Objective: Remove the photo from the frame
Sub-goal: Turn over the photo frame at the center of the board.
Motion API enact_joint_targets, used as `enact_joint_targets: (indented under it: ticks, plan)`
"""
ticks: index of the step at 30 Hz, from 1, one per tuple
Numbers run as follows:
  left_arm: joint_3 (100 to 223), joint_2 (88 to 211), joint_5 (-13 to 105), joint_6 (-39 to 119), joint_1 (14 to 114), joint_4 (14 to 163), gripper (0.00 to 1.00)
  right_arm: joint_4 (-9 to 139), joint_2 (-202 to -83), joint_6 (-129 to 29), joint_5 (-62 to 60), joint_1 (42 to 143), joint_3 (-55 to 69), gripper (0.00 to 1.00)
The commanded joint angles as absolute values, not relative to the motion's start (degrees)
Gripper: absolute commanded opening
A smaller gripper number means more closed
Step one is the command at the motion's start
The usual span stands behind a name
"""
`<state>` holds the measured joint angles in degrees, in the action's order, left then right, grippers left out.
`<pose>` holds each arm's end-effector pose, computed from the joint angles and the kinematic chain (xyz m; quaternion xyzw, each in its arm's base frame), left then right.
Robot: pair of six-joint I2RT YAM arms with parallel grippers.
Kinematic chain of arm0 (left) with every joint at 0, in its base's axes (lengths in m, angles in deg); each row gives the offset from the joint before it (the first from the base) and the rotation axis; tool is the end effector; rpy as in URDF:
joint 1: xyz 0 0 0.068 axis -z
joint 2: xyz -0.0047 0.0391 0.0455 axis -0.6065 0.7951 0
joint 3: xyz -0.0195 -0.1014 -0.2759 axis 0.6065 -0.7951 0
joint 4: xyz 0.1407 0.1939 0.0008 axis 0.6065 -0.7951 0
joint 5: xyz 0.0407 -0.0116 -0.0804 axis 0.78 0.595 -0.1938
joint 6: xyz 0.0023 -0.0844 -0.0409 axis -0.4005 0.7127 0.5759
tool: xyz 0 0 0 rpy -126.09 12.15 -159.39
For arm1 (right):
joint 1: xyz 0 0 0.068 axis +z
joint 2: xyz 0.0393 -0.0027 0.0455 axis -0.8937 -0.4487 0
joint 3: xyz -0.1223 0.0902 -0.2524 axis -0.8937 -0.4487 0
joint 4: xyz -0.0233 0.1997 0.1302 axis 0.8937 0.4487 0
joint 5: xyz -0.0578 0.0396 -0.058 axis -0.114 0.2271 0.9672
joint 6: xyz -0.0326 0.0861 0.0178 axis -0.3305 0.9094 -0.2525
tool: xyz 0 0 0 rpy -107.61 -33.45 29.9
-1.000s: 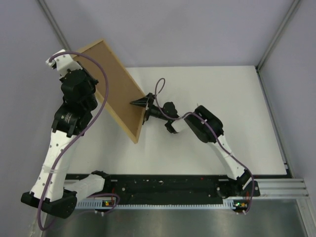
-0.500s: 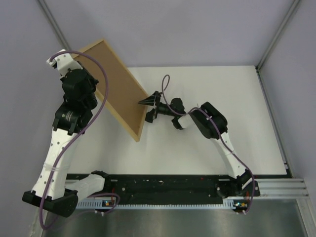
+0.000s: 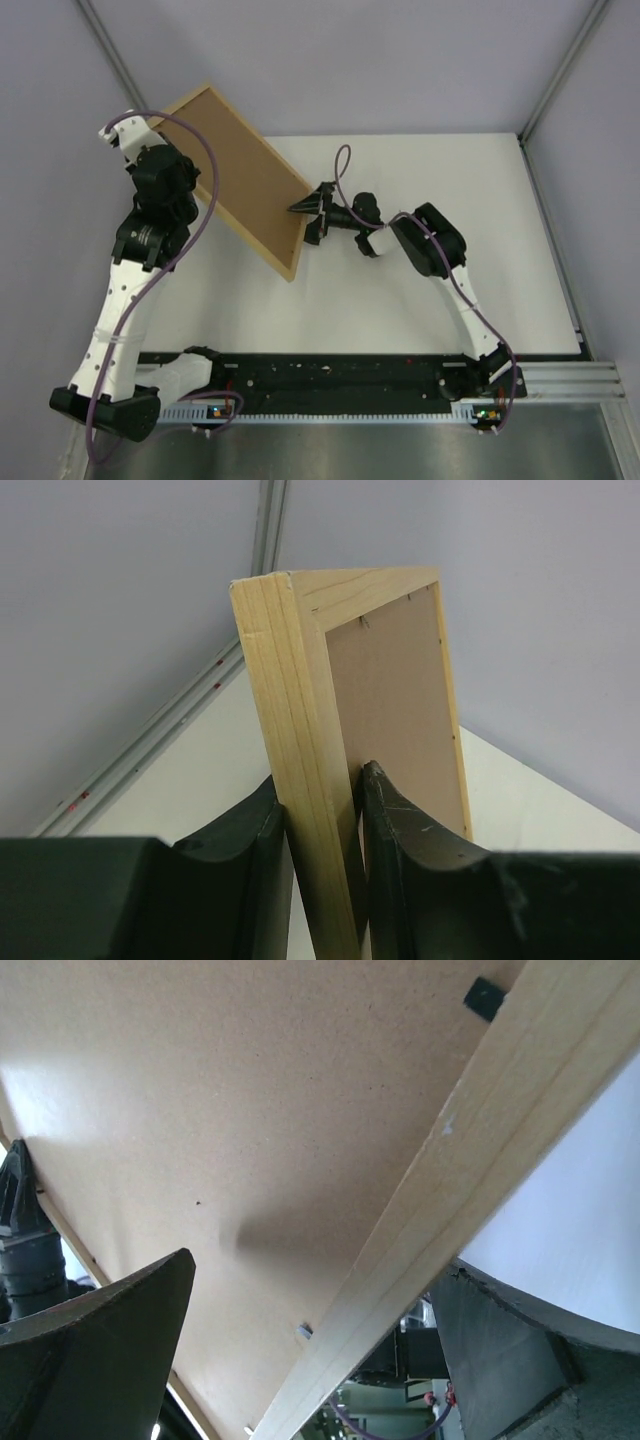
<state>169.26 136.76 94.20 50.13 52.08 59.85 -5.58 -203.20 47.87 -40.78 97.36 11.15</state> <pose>0.2239 -0.0024 0.4699 -0.2649 0.6989 0.0577 0.6618 0.4060 0.3489 0.1442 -0.1004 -0.6643 -0.7407 0.0021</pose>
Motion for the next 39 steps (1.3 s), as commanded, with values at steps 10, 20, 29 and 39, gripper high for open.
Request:
enact_joint_targets:
  ticks: [10, 20, 29, 39]
  plan:
    - [161.3, 138.4, 84.0, 39.4, 52.2, 39.1, 0.0, -11.5, -204.4, 49.7, -39.7, 94.3, 13.5, 0.78]
    - [154.2, 133.4, 86.0, 41.6, 51.0, 37.7, 0.0, -17.0, -199.0, 52.0, -37.7, 90.2, 6.2, 0.68]
    - [147.9, 131.4, 85.3, 43.5, 49.8, 37.5, 0.0, -17.4, -194.6, 50.9, -38.1, 85.8, 4.8, 0.68]
    - [142.9, 131.2, 81.7, 43.7, 49.5, 38.8, 0.0, -15.9, -194.8, 50.4, -39.2, 84.1, 5.4, 0.64]
